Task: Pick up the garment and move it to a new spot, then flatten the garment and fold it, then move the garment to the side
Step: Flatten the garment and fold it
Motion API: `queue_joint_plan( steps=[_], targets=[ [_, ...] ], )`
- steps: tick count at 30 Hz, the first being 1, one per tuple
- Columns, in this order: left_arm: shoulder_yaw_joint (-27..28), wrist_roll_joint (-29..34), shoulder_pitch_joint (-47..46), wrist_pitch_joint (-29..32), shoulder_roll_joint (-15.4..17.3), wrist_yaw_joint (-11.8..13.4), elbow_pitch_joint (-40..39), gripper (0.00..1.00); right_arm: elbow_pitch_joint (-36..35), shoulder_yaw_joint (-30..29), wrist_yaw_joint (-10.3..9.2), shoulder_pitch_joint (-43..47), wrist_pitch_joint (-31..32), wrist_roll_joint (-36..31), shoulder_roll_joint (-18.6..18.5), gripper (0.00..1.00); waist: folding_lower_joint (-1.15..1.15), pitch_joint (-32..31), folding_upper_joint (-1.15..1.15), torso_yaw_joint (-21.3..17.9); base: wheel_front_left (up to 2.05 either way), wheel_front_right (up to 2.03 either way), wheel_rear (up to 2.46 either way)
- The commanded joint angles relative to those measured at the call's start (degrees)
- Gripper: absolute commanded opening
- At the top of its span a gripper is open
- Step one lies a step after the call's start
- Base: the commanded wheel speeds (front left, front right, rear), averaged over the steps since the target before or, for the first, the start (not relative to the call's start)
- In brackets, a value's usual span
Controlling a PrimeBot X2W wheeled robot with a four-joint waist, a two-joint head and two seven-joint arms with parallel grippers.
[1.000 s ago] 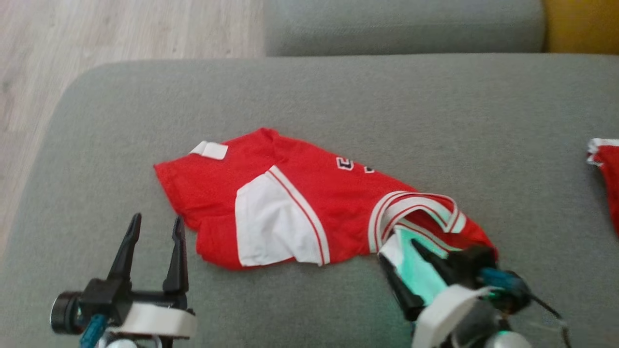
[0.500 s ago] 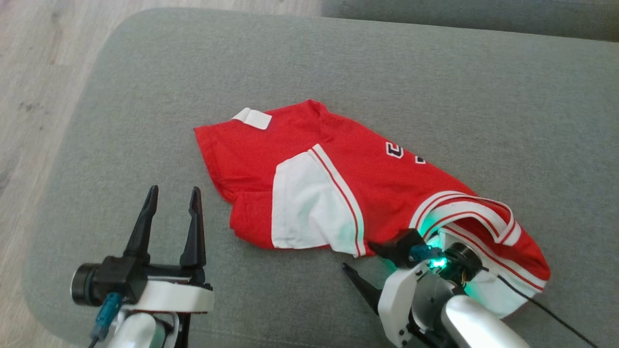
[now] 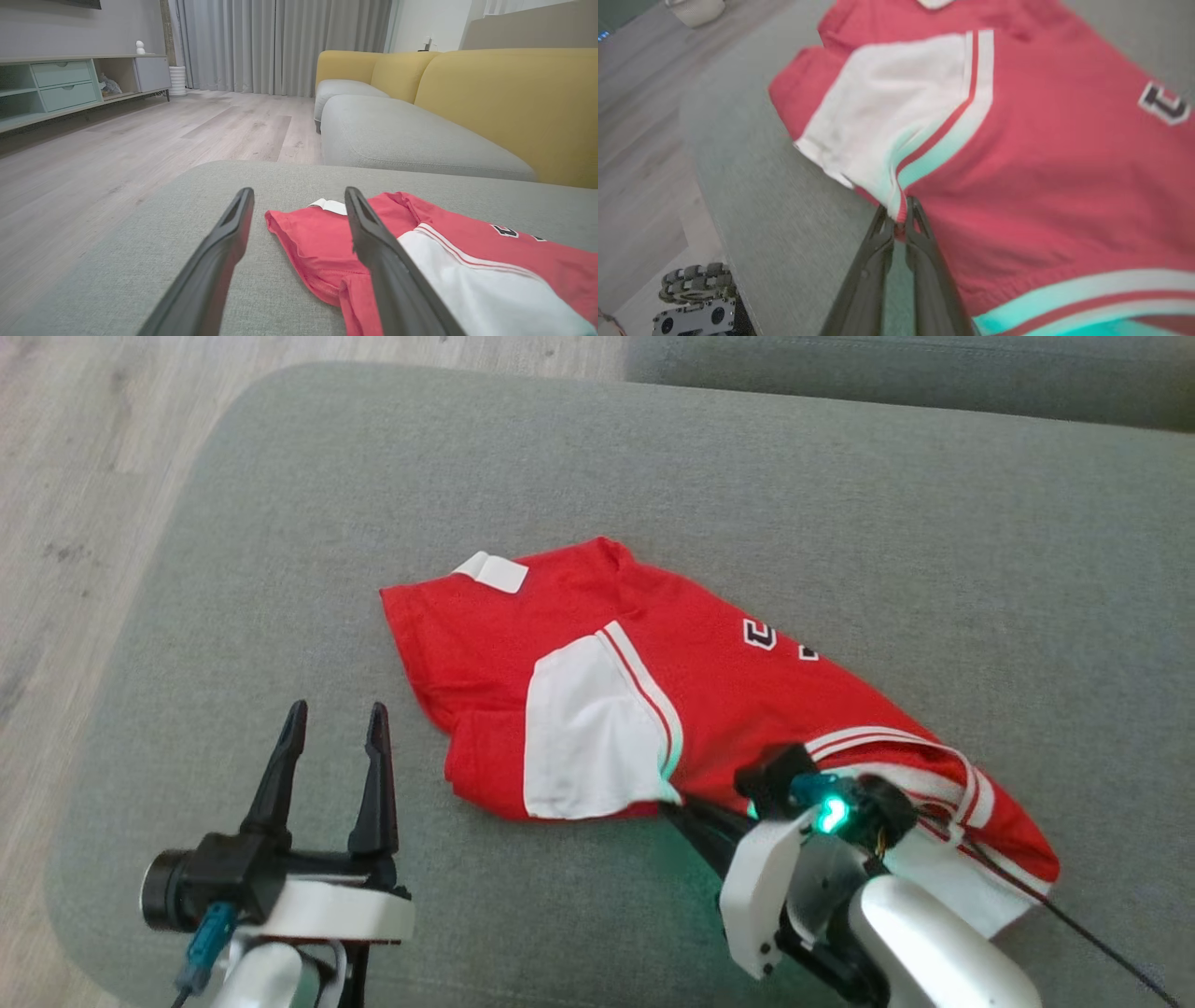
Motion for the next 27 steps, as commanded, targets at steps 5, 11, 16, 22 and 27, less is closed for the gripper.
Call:
queue_joint_plan(
  steps=[5, 11, 16, 22, 27],
  targets=[
    [3.0, 0.9, -1.2, -0.5, 0.5, -0.5, -1.7, 1.0, -10.1, -3.0, -0.03, -2.5, -0.3, 0.6, -0.8, 0.0, 0.0, -0.8, 0.0, -1.2, 0.0, 0.0, 0.0],
    [3.2, 1.3, -1.8, -0.5, 0.1, -1.1, -2.3, 1.0, -10.4, -13.4, -0.03, -6.6, -0.5, -0.9, -0.2, 0.0, 0.0, 0.7, 0.0, -1.1, 0.0, 0.0, 0.0],
    [3.1, 1.5, -2.8, -0.6, -0.4, -1.8, -2.2, 1.0, -3.8, -26.3, -0.03, -11.2, -2.2, -2.5, 0.7, 0.0, 0.0, 3.0, 0.0, 0.3, 0.0, 0.0, 0.0],
    [3.2, 1.8, -4.0, -0.6, -1.2, -2.6, -1.9, 1.0, 4.7, -39.7, -0.03, -14.5, -4.4, -2.2, 1.2, 0.0, 0.0, 5.4, 0.0, 2.0, 0.0, 0.0, 0.0],
    [3.6, 2.2, -4.8, -0.6, -2.0, -3.4, -1.5, 1.0, 12.4, -48.5, -0.03, -16.4, -7.0, -0.6, 1.5, 1.0, 0.0, 6.7, 0.0, 2.5, 0.0, 0.0, 0.0]
  ],
)
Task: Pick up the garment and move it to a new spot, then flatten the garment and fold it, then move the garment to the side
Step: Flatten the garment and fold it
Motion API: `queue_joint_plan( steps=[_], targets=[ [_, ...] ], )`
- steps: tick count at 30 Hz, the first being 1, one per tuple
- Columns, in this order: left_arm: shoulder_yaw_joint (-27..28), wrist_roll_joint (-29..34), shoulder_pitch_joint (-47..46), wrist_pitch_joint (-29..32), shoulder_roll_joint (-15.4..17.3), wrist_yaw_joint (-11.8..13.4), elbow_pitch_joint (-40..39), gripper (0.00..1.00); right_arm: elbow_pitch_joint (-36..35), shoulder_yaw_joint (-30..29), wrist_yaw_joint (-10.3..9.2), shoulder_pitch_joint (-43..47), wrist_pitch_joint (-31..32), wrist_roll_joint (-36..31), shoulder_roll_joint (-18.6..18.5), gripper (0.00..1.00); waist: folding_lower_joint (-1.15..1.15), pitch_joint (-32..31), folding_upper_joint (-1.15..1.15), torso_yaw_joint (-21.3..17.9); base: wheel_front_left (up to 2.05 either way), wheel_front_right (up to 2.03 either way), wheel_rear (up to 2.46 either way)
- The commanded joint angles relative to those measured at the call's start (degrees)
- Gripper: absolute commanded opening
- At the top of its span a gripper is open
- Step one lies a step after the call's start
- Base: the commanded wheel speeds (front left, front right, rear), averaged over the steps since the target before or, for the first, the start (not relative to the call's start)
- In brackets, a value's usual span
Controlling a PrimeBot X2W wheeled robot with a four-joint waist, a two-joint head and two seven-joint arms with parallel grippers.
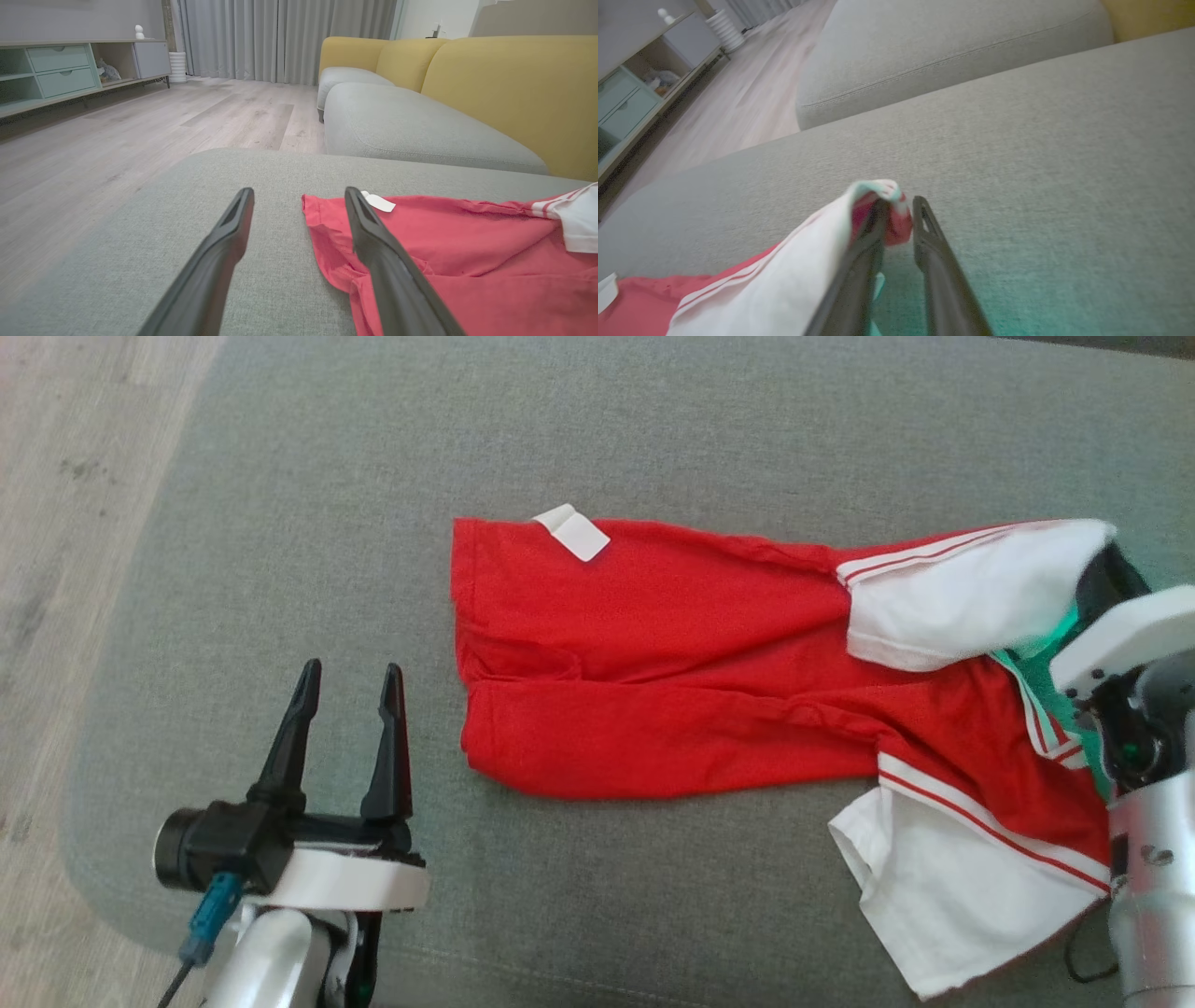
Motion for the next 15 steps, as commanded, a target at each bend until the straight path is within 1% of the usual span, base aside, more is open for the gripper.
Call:
queue_joint_plan(
  steps=[1, 4, 8, 12, 15],
  targets=[
    [2.2, 0.7, -1.9, -0.5, 0.3, -0.4, -1.1, 1.0, -1.1, 0.3, -0.03, -2.2, -1.6, 0.5, 0.3, 1.0, -0.01, 0.3, 0.0, 0.1, 0.0, 0.0, 0.0],
    [2.7, 1.1, -1.9, -0.5, 0.2, -0.6, -0.8, 1.0, 0.0, -0.6, -0.03, -2.4, -5.8, 0.9, 0.3, 1.0, -0.01, 0.4, 0.0, -0.7, 0.0, 0.0, 0.0],
    [3.3, 1.6, -1.6, -0.5, 0.4, -0.7, -0.4, 1.0, -1.0, 1.7, -0.03, -0.9, -12.3, -0.1, -0.6, 1.0, -0.01, -0.6, 0.0, -2.3, 0.0, 0.0, 0.0],
    [4.0, 1.9, -0.6, -0.5, 1.3, -0.4, -0.1, 1.0, -5.4, 4.5, -0.03, 2.2, -18.1, -3.2, -1.2, 1.0, -0.01, -2.4, 0.0, -4.3, 0.0, 0.0, 0.0],
    [4.4, 2.0, 0.4, -0.4, 2.2, 0.0, 0.0, 1.0, -10.4, 7.1, -0.03, 5.8, -19.7, -5.2, -0.7, 1.0, -0.01, -3.9, 0.0, -5.9, 0.0, 0.0, 0.0]
  ],
)
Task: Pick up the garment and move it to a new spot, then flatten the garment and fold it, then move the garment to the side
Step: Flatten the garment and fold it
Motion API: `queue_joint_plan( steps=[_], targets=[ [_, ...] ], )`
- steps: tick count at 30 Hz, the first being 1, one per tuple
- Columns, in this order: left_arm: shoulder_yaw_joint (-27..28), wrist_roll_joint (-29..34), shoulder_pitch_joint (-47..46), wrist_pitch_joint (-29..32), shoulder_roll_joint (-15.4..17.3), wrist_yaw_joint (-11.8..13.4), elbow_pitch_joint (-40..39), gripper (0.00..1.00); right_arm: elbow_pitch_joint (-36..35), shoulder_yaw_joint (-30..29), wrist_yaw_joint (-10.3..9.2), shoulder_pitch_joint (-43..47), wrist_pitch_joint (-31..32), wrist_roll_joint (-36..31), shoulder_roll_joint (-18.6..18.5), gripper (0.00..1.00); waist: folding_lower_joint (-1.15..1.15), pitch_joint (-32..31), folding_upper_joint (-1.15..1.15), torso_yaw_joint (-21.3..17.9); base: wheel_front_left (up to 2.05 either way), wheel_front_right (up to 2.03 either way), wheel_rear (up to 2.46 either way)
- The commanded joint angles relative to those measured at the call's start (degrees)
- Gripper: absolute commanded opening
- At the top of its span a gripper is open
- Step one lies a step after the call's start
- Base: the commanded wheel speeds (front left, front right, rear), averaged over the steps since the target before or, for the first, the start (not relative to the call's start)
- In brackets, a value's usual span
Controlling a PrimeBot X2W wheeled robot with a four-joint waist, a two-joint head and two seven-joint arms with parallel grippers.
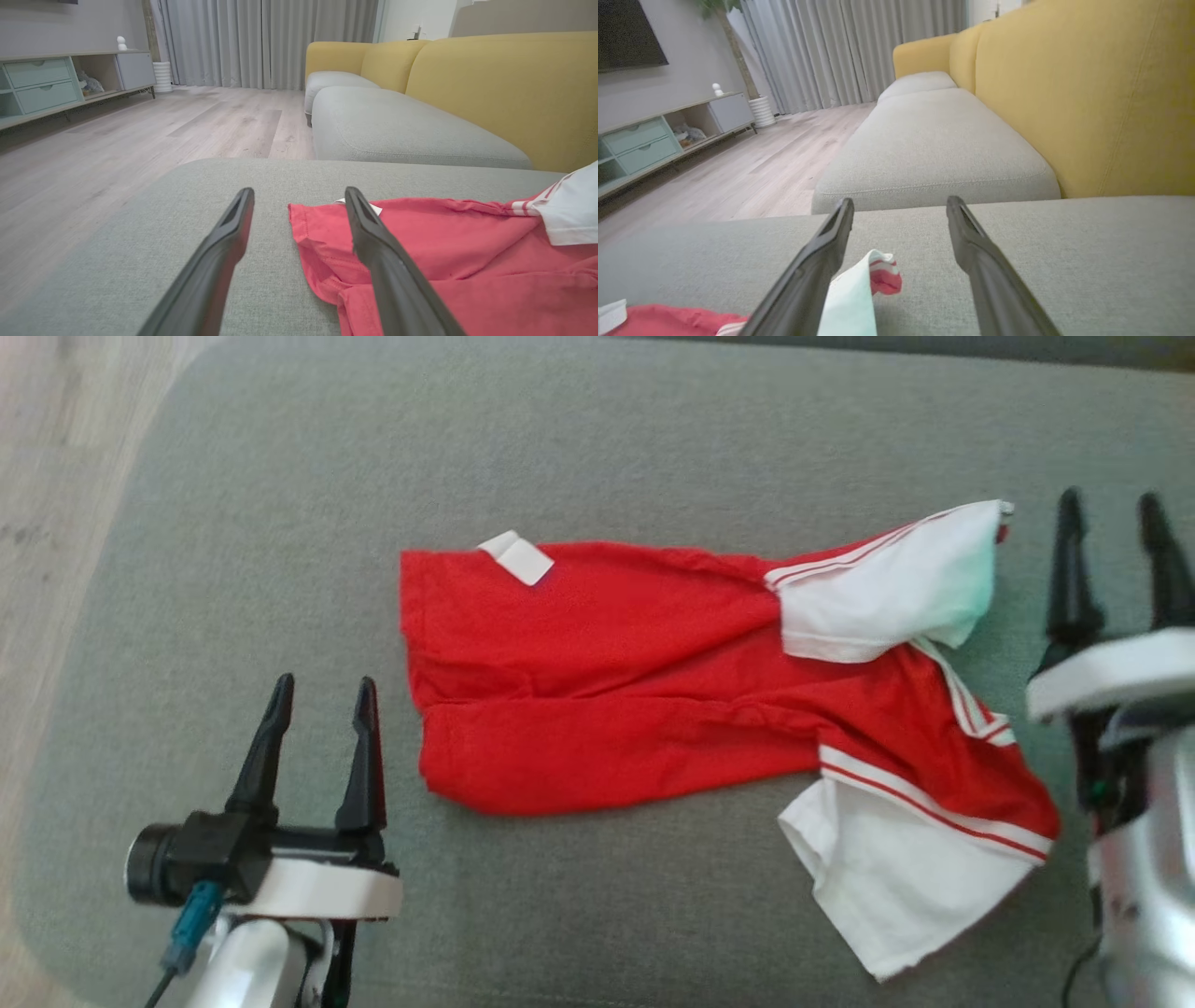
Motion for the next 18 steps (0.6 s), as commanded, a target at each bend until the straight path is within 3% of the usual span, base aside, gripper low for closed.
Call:
queue_joint_plan(
  steps=[1, 11, 18],
  targets=[
    [2.4, 0.5, -0.2, -0.2, 1.6, 0.5, -1.5, 1.0, -3.9, 2.3, -0.03, 2.0, -0.5, -0.9, 0.2, 1.0, 0.0, -1.7, 0.0, -1.7, 0.0, 0.0, 0.0],
    [3.5, -0.1, 4.2, 3.6, 3.7, 2.6, -3.7, 1.0, -23.1, 7.4, -0.03, 19.1, 4.4, -4.1, 4.6, 1.0, 0.0, -6.0, 0.0, -6.0, 0.0, 0.0, 0.0],
    [3.8, -0.7, 6.7, 5.9, 4.6, 3.7, -5.4, 1.0, -31.3, 9.3, -0.03, 27.1, 8.0, -3.9, 6.4, 1.0, 0.0, -7.2, 0.0, -7.6, 0.0, 0.0, 0.0]
  ],
)
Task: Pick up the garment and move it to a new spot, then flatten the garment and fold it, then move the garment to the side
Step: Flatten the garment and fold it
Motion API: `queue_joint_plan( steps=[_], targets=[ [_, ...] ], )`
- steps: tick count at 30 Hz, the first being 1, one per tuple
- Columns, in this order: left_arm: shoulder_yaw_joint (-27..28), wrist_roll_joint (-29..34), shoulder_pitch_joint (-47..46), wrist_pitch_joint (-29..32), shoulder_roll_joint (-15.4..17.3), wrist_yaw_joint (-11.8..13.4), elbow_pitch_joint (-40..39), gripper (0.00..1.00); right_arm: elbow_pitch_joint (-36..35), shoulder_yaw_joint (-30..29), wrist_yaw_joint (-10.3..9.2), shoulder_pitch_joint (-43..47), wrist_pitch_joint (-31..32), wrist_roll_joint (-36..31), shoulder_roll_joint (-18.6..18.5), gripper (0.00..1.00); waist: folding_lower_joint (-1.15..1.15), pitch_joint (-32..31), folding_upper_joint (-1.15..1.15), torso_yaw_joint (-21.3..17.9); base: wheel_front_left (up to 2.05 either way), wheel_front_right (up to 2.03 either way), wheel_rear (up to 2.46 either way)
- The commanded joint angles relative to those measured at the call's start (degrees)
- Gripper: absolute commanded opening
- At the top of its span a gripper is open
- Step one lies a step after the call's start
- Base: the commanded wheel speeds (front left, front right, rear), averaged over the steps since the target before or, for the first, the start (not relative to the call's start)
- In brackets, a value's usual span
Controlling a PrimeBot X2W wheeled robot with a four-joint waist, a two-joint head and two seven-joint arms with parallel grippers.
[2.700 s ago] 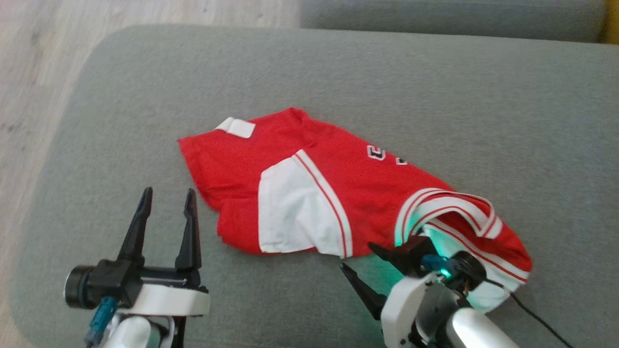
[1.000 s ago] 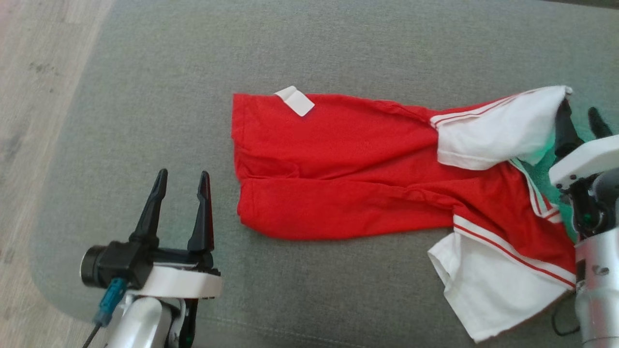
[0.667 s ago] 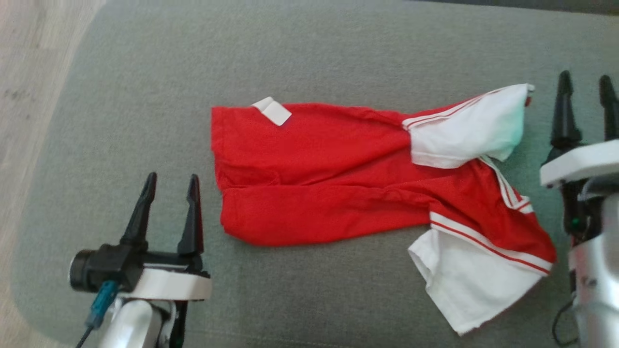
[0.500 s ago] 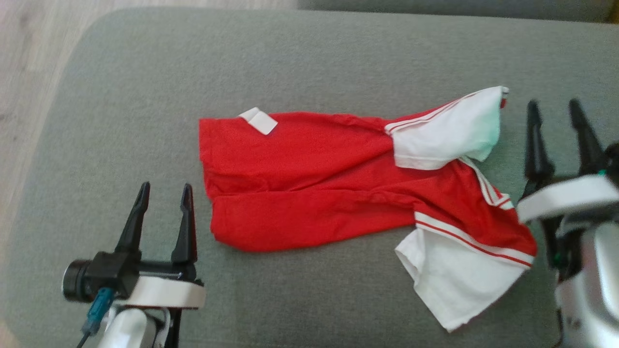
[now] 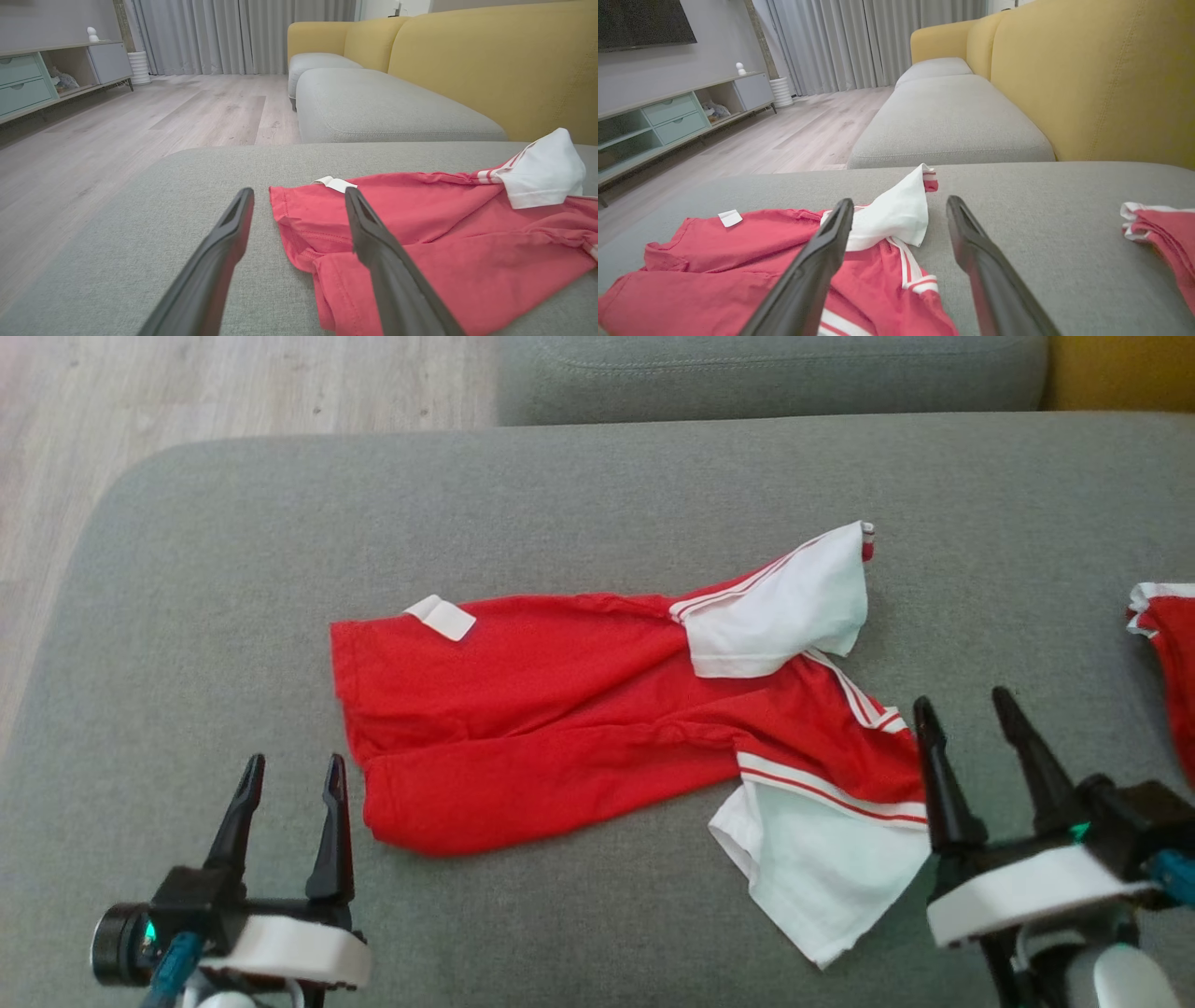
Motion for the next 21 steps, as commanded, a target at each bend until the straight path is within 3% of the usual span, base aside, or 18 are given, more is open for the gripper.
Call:
queue_joint_plan(
  steps=[1, 14, 21],
  targets=[
    [2.4, -0.7, -1.2, 0.2, 1.4, 0.7, -2.0, 1.0, -3.2, 1.9, -0.03, -0.7, 0.4, 0.3, 0.3, 1.0, 0.01, -0.2, 0.0, -0.4, 0.0, 0.0, 0.0],
    [1.7, -1.2, -1.0, 2.2, 2.2, 0.7, -2.4, 1.0, -5.0, 2.2, -0.03, 0.8, 1.5, 1.6, 0.6, 1.0, 0.01, -0.4, 0.0, -1.2, 0.0, 0.0, 0.0],
    [-0.3, -5.1, -4.9, 11.5, 2.2, -2.7, 1.6, 1.0, -4.7, 2.4, -0.03, 0.9, 1.7, 2.7, 0.7, 1.0, 0.01, 0.9, 0.0, -1.5, 0.0, 0.0, 0.0]
  ],
)
